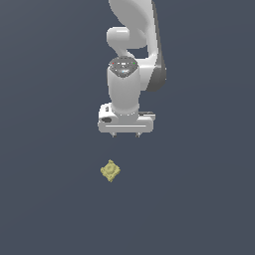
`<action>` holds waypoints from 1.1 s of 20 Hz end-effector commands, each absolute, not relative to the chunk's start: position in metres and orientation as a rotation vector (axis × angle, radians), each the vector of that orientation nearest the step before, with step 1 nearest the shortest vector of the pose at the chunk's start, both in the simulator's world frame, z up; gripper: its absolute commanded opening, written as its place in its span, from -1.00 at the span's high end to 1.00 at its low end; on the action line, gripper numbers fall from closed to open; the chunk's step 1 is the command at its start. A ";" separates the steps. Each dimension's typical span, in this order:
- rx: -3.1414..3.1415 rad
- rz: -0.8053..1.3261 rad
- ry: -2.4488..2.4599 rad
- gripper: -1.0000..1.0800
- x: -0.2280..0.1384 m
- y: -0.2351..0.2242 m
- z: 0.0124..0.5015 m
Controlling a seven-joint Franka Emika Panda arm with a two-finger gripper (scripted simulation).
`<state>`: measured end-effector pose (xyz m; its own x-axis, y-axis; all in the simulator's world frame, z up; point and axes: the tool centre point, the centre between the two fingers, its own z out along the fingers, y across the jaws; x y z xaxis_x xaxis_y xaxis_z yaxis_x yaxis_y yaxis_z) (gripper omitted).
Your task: Pick up the object and move it to a goal position.
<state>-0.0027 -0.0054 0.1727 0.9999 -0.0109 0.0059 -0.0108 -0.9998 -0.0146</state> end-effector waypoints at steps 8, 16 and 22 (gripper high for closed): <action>-3.127 -0.047 0.021 -0.92 0.002 -0.001 0.181; -3.127 -0.056 0.034 -0.92 0.005 -0.001 0.183; -3.122 -0.050 0.141 -0.92 0.015 -0.007 0.176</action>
<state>0.0123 -0.0051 0.1782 0.9970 -0.0698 0.0328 -0.0693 -0.9975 -0.0170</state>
